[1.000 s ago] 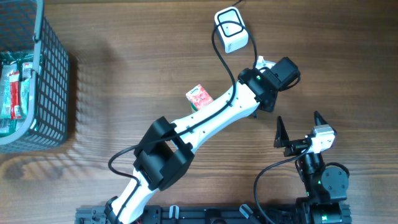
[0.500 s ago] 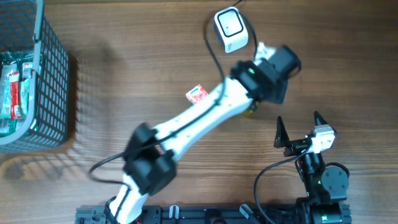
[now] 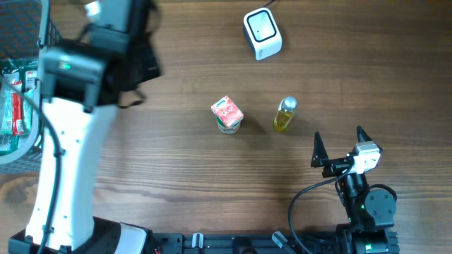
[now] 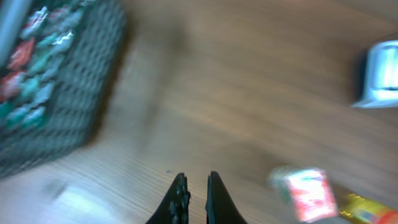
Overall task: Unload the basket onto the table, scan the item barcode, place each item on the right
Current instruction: 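Place the Vim bottle upright on the table and release, then reach the left gripper into the basket and grasp the 3M glove packet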
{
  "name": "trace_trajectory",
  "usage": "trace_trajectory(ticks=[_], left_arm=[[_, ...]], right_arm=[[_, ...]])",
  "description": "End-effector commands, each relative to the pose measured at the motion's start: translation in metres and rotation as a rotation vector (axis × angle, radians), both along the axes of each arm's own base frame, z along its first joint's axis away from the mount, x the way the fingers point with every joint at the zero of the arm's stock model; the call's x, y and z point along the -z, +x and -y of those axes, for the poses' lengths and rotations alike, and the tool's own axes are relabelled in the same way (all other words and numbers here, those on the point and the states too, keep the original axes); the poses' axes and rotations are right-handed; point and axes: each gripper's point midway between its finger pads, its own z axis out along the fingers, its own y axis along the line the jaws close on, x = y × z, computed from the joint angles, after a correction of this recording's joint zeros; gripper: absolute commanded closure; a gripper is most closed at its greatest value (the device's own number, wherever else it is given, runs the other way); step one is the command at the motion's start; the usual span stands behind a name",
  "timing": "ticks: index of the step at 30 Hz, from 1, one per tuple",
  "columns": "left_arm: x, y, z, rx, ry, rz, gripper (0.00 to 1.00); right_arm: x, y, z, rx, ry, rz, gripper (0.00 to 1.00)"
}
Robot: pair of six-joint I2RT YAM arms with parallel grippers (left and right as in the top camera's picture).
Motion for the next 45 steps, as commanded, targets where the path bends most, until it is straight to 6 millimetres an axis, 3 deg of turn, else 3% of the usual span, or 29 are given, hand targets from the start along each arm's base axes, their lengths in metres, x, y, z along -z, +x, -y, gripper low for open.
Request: trace_trajectory(ticks=[1,3,7,15,30,45], left_arm=[[0.008,-0.023,-0.060,-0.191,0.014,-0.084,0.96],[0.010,-0.033,-0.093,-0.353,-0.018,-0.088,0.96],[0.011,-0.043,-0.129,-0.578,-0.074,-0.055,0.96],[0.019,-0.060,-0.163,-0.705,-0.099,-0.079,0.92],[0.068,-0.075,-0.165,-0.666,-0.066,-0.276,0.96],[0.064,-0.075,-0.181,-0.699,0.030,-0.252,0.94]], right_arm=[[0.000,0.000,0.002,0.013,-0.011,0.004,0.00],[0.000,0.000,0.002,0.013,-0.011,0.004,0.00],[0.000,0.000,0.002,0.013,-0.012,0.004,0.00],[0.000,0.000,0.002,0.013,-0.011,0.004,0.00],[0.000,0.000,0.002,0.013,-0.011,0.004,0.00],[0.000,0.000,0.002,0.013,-0.012,0.004,0.01]])
